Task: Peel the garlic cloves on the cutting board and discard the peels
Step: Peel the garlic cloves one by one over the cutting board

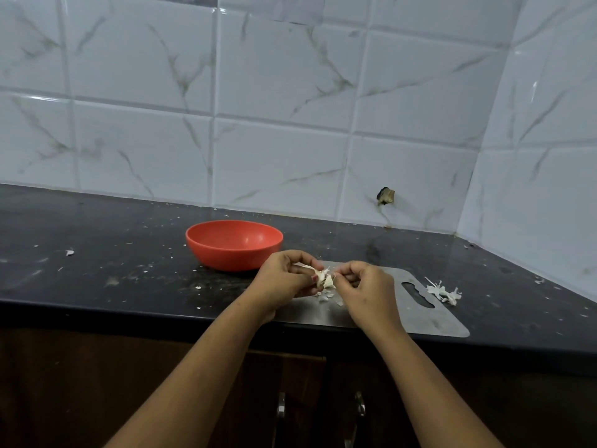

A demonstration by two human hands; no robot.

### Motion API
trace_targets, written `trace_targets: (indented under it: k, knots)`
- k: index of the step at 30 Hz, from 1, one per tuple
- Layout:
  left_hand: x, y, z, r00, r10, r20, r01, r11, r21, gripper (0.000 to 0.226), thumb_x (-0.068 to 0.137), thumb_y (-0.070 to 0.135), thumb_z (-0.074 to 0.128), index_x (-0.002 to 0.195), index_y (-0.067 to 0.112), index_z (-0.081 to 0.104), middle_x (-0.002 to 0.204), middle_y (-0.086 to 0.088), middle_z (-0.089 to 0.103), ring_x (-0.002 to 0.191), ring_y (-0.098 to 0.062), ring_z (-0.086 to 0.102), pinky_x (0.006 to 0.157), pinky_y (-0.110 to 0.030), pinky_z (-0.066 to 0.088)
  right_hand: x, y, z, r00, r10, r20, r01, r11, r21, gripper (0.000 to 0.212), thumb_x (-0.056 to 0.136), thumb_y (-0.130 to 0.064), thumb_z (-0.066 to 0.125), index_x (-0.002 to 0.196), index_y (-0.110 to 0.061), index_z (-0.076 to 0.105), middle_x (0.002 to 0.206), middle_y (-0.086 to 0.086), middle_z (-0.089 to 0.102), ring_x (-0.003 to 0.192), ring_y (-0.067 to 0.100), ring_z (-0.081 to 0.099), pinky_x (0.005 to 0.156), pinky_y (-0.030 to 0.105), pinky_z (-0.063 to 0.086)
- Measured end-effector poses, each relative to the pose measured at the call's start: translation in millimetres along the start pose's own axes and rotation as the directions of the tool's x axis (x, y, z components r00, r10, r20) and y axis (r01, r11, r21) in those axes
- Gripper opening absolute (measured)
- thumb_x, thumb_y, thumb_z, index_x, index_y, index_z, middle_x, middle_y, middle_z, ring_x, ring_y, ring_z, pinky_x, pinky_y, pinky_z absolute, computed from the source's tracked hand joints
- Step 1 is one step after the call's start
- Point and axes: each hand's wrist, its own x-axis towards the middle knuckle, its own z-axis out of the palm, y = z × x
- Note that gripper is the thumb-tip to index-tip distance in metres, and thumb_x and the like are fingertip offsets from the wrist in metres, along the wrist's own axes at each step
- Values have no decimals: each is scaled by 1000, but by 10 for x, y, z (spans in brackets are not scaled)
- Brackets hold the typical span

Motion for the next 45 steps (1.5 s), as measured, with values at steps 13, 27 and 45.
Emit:
trace_targets:
  k: [13, 27, 45]
  knots:
    - [8, -9, 2, 998, 18, -52, -16, 999, 35, 20, 84, -15, 58, 84, 4, 63, 80, -20, 67, 72, -21, 68, 69, -25, 59, 1, -12, -3, 998, -28, 54, 31, 998, -49, 22, 87, 0, 57, 86, -17, 71, 76, -8, 65, 67, 2, 59, 57, 11, 44]
    - [-24, -13, 52, 997, 44, -62, -35, 991, 133, 25, 80, -7, 70, 100, 6, 64, 86, -19, 73, 85, -28, 72, 77, -32, 59, -4, -27, -1, 990, -67, 121, 64, 997, 30, 8, 89, -10, 65, 90, -16, 72, 75, -12, 65, 72, -8, 60, 62, 7, 45]
    - [27, -67, 42, 988, 123, -96, -112, 987, 115, 20, 81, -10, 67, 85, 9, 69, 76, -12, 72, 75, -19, 70, 69, -24, 55, -17, -35, 29, 986, -28, 166, 54, 987, -153, 9, 94, -23, 56, 91, -21, 64, 76, -8, 64, 69, 8, 59, 64, 29, 49]
